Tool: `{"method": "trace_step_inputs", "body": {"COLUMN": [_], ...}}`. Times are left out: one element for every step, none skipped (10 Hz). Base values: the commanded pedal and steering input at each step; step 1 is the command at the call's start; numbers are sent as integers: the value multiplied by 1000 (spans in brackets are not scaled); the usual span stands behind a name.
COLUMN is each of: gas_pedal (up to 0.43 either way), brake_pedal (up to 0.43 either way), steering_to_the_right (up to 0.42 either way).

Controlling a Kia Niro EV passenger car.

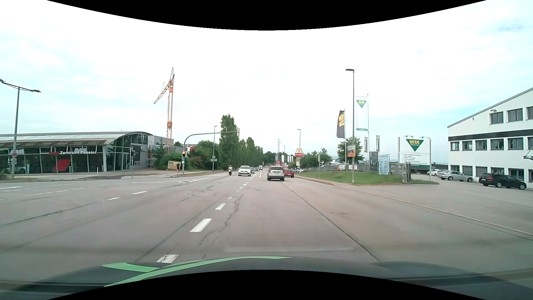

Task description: Follow the waypoints while adhering to traffic rules and regulations

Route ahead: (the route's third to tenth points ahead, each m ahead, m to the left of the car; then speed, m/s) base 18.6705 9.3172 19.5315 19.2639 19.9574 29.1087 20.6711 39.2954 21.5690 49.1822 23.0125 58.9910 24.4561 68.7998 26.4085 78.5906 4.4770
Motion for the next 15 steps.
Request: {"method": "trace_step_inputs", "body": {"gas_pedal": [0,0,0,0,0,0,0,0,0,0,0,0,0,0,0], "brake_pedal": [244,244,244,244,238,238,238,238,238,232,238,238,238,238,238], "steering_to_the_right": [0,0,1,4,5,5,5,6,6,5,4,3,2,2,1]}}
